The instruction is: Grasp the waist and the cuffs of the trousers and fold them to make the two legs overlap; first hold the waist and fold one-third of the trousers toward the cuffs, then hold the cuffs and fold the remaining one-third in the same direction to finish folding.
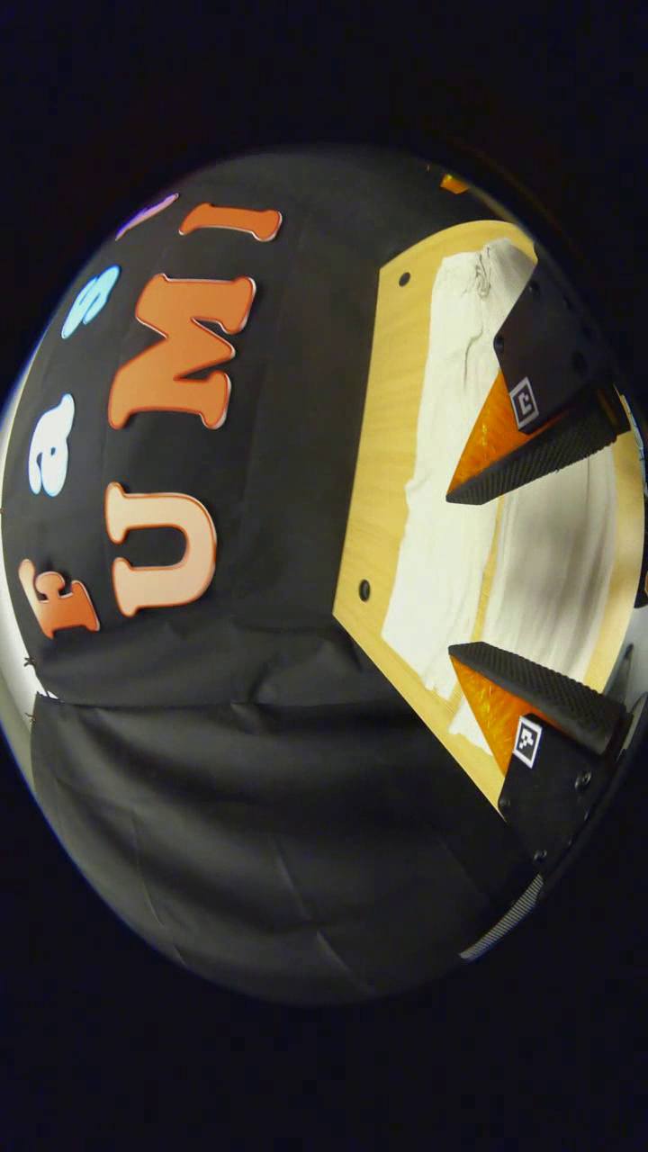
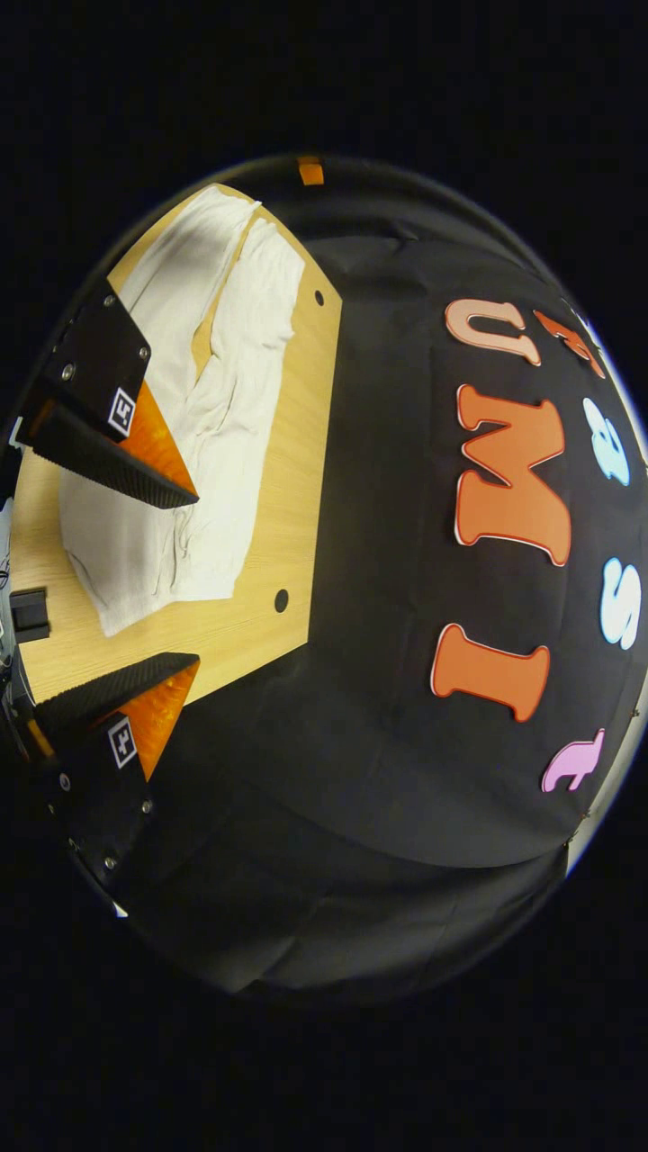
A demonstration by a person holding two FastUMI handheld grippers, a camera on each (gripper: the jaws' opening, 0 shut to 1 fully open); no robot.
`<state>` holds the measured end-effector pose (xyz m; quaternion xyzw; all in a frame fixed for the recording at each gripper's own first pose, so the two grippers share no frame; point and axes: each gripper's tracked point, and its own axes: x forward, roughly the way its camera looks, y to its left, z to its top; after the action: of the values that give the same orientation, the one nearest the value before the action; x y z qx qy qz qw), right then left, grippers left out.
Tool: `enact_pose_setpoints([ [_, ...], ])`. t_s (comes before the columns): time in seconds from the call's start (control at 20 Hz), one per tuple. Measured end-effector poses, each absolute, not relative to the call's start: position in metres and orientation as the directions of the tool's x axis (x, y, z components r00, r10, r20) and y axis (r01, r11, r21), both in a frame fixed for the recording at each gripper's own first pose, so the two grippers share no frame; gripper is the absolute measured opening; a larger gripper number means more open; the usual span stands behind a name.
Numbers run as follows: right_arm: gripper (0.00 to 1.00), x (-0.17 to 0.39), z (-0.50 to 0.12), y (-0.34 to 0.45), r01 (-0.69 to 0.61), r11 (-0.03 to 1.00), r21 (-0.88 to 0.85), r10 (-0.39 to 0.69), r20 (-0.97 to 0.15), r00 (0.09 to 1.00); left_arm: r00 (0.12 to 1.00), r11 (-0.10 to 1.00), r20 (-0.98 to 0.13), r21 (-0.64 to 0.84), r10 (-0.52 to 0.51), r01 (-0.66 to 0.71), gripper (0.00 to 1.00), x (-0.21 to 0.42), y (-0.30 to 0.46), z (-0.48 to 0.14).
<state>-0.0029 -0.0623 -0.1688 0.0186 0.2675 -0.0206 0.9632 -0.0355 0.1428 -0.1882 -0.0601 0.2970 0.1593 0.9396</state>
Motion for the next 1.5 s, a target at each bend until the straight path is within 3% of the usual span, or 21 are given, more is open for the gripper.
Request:
enact_pose_setpoints([
  [0.15, 0.94, -0.002, -0.186, -0.061, 0.046, 0.999, 0.010, -0.031, -0.593, 0.805, 0.698, 0.920, -0.670, -0.058, 0.253, -0.388, 1.00, -0.043, 0.167, -0.224],
  [0.6, 0.87, -0.016, -0.246, -0.037, 0.127, 0.975, 0.180, 0.062, -0.779, 0.624, 0.483, 0.823, -0.860, -0.149, 0.166, -0.548, 0.98, -0.101, 0.232, -0.320],
  [0.85, 0.84, -0.011, -0.266, -0.025, 0.213, 0.933, 0.291, 0.124, -0.813, 0.569, 0.398, 0.727, -0.912, -0.209, 0.096, -0.655, 0.99, -0.126, 0.243, -0.365],
  [1.2, 0.81, -0.008, -0.285, -0.013, 0.310, 0.864, 0.397, 0.193, -0.830, 0.524, 0.353, 0.522, -0.934, -0.278, 0.048, -0.806, 1.00, -0.144, 0.283, -0.397],
  [1.5, 0.99, -0.004, -0.295, -0.014, 0.380, 0.810, 0.446, 0.217, -0.830, 0.513, 0.326, 0.431, -0.945, -0.278, 0.039, -0.858, 0.99, -0.153, 0.333, -0.425],
])
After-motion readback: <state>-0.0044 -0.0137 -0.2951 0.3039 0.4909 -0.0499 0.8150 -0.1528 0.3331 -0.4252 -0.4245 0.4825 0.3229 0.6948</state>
